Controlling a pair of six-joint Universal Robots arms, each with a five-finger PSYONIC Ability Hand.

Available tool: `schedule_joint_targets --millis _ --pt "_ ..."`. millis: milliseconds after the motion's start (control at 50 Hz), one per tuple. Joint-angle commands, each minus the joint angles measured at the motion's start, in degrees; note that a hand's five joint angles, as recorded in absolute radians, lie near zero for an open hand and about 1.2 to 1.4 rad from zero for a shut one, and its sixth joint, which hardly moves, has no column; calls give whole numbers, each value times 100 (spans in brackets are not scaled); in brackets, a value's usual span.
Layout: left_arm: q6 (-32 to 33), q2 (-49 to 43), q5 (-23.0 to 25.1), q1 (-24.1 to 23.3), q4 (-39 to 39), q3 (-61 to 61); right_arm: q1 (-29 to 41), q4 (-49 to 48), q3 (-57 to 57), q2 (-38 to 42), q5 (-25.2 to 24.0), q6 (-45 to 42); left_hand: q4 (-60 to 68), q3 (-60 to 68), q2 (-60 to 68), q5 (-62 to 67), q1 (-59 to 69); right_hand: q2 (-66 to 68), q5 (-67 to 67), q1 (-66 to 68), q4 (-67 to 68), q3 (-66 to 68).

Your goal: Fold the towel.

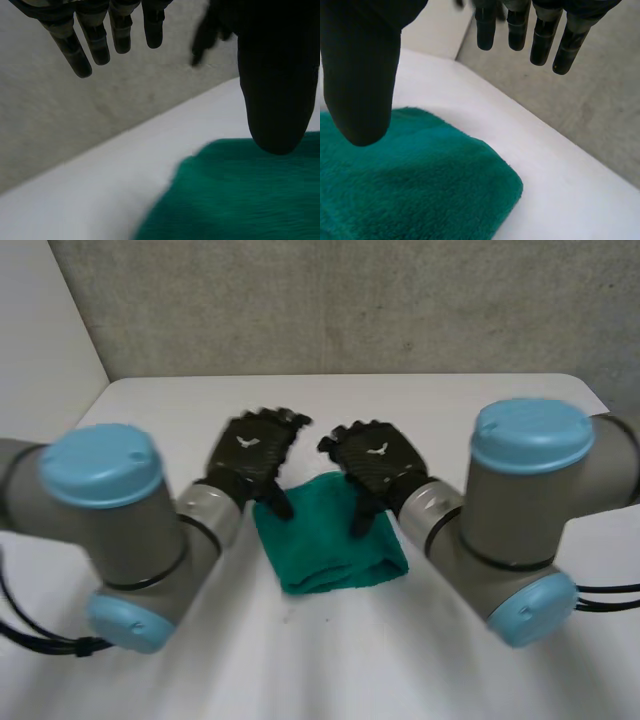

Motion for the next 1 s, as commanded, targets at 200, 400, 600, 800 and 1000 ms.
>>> schedule_joint_targets --millis 200,400,600,800,1000 --pt "-705 -1120 -1432 -328 -1045 524 -560 1149 -883 1366 -314 72 73 17 73 -25 134 -286 -372 -172 -345 -219" --pt "-688 -1050 -870 -346 -1072 313 -727 1326 -928 1288 12 -34 23 -33 23 -75 84 -286 -372 -172 -345 -219" --pt "-687 4 -667 -302 -1072 471 -736 1124 -586 129 47 45 6 -51 5 -92 67 -286 -372 -172 -345 -219" --pt "-705 1647 -650 734 -2010 1015 -1148 429 -208 -1638 1188 71 -78 -134 -78 -176 -17 -286 -372 -172 -345 -219" --pt "-705 2229 -457 1210 -2706 1288 -1412 938 -339 -1999 1277 27 -167 -223 -167 -265 -106 -286 -372 -172 -345 -219"
